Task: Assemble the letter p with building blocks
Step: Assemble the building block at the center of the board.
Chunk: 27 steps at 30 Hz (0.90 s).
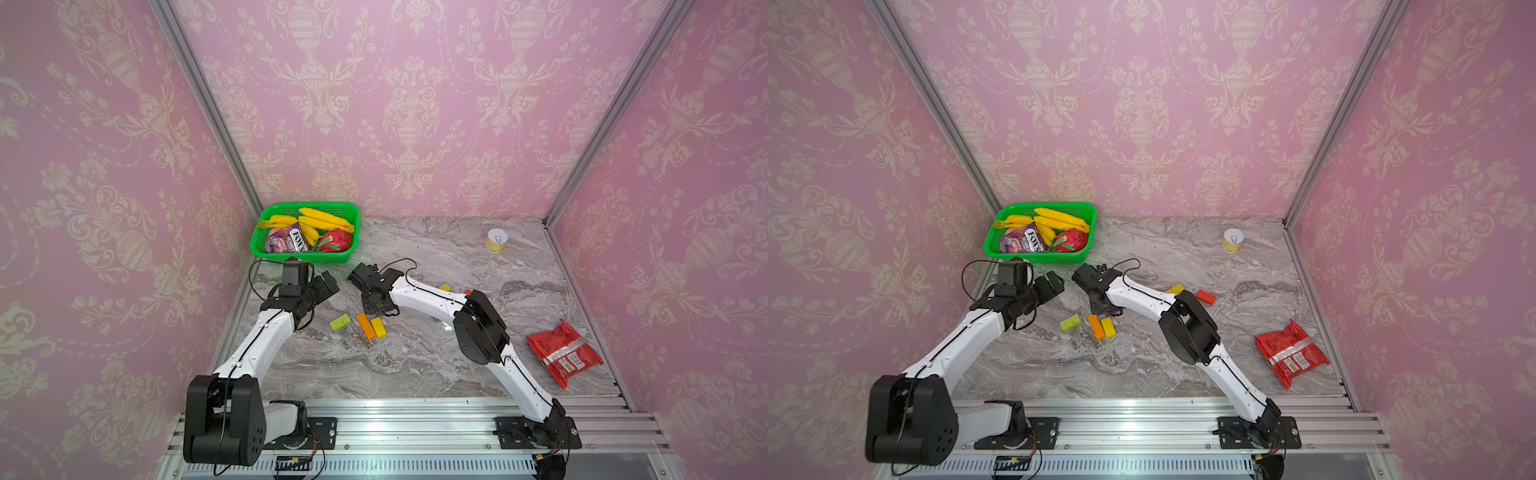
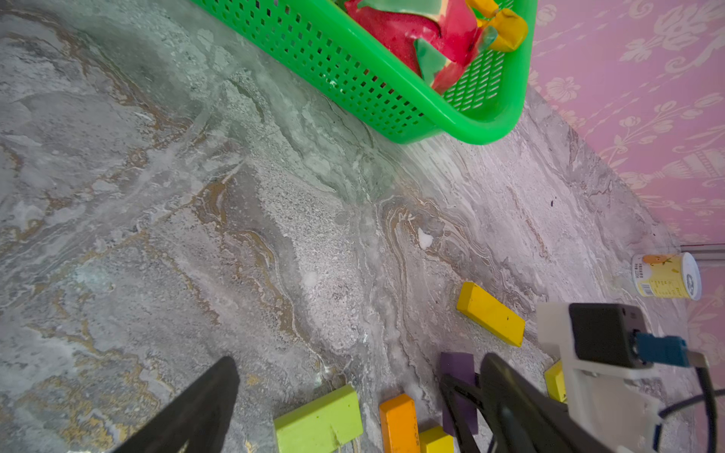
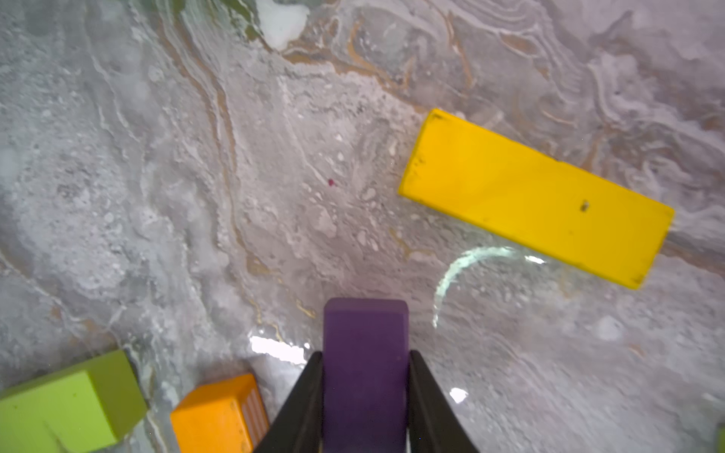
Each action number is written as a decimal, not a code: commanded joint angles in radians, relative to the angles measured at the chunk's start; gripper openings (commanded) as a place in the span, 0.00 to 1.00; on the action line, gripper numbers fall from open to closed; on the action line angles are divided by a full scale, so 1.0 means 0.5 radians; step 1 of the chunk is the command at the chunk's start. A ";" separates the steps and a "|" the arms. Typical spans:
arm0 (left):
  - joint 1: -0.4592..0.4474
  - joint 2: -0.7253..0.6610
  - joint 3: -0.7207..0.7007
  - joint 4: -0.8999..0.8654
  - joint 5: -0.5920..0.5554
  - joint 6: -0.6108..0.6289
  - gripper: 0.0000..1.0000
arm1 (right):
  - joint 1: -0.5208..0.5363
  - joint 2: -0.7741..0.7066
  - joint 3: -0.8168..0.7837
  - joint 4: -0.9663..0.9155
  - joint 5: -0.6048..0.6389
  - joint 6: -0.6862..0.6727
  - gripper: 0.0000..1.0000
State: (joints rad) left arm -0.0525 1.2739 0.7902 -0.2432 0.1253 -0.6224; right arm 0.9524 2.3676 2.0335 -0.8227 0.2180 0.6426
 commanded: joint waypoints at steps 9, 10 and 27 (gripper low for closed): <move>-0.241 0.274 0.170 0.127 0.111 -0.002 0.97 | -0.108 -0.504 -0.685 0.165 0.011 0.250 0.10; -0.253 0.300 0.194 0.124 0.117 -0.001 0.97 | -0.116 -0.517 -0.745 0.211 -0.004 0.260 0.10; -0.343 0.615 0.391 0.129 0.191 0.000 0.97 | -0.248 -0.335 -0.696 0.333 -0.089 0.223 0.10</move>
State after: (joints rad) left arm -0.2195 1.5700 0.9531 -0.1829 0.2050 -0.6224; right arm 0.8497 2.1723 1.6524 -0.6529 0.1799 0.7635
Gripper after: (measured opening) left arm 0.964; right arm 0.350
